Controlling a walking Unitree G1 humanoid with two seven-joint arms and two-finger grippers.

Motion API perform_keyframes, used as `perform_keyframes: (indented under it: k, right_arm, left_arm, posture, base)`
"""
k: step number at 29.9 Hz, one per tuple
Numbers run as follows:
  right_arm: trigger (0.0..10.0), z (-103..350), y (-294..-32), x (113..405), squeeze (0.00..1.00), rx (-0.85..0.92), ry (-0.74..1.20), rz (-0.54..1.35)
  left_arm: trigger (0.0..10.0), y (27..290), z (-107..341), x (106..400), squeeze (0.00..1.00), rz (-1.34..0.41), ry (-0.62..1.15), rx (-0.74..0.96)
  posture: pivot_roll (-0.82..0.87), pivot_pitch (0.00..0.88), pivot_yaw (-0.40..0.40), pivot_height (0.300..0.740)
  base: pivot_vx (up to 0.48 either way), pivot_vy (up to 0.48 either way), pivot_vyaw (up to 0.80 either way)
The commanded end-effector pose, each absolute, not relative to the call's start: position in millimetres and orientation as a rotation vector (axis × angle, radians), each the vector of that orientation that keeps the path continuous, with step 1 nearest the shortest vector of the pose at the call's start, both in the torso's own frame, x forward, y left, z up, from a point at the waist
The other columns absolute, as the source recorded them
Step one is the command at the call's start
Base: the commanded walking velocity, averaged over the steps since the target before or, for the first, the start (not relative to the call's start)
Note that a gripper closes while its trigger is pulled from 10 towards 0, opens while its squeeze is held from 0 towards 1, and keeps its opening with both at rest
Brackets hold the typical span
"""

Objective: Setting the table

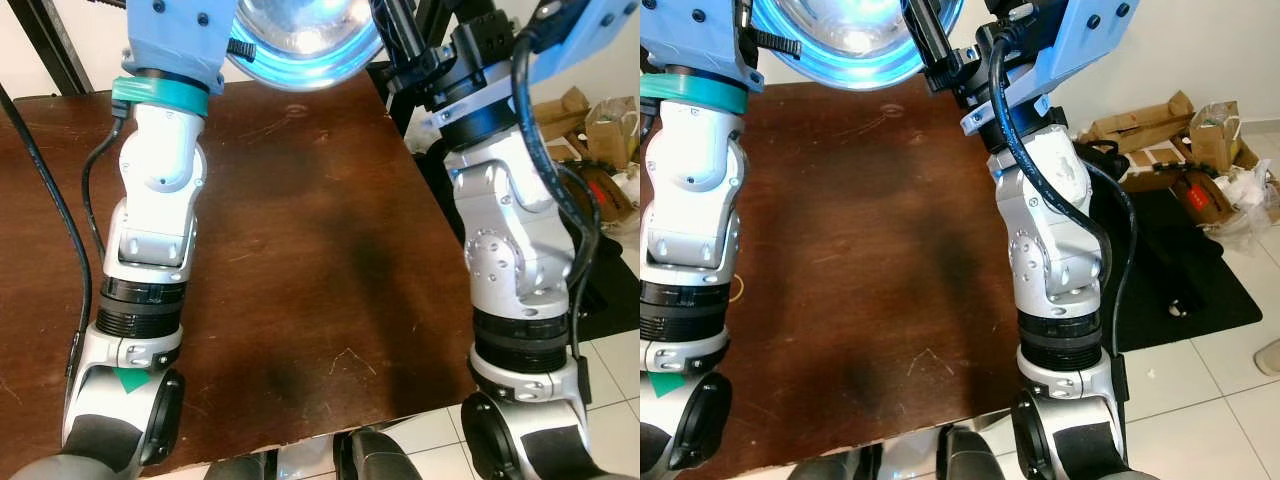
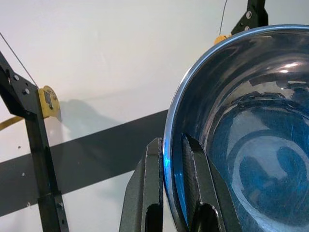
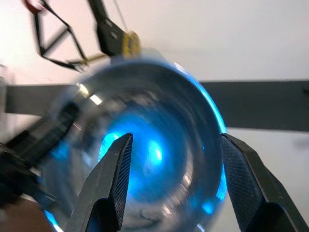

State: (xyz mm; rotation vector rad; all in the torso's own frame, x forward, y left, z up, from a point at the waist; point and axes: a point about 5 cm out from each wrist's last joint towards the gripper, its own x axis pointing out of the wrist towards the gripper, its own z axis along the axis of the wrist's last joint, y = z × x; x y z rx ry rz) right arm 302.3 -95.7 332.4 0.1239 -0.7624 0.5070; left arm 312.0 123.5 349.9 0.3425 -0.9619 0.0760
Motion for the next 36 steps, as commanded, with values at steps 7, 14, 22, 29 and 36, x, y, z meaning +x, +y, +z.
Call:
perform_keyframes:
  k: [7,14,22,29,36]
  right_arm:
    - [10.0,322,-114,315,0.0,0.131,-0.739,0.325]
    - [10.0,312,-111,323,0.0,0.229,-0.664,0.379]
    - [10.0,307,-102,323,0.0,0.367,-0.601,0.477]
    - [3.1,302,-110,326,0.0,0.454,-0.575,0.441]
    - [0.0,300,-119,322,0.0,0.494,-0.586,0.425]
  left_arm:
    - [10.0,118,365,300,0.0,0.068,-1.051,0.329]
    - [10.0,107,363,298,0.0,0.004,-1.039,0.267]
    - [10.0,100,356,301,0.0,-0.055,-0.978,0.193]
    - [10.0,86,344,302,0.0,-0.216,-0.924,0.194]
    - [10.0,82,335,306,0.0,-0.269,-0.861,0.18]
  posture:
    - [0.01,0.008,0.032,0.74]
    - [0.01,0.002,0.031,0.74]
    - [0.01,0.0,0.031,0.74]
    - [-0.02,0.0,0.056,0.74]
    - [-0.02,0.0,0.068,0.74]
  base:
    - [0.0,0.0,0.0]
    - [0.0,0.0,0.0]
    - [0.0,0.0,0.0]
    - [0.0,0.0,0.0]
    - [0.0,0.0,0.0]
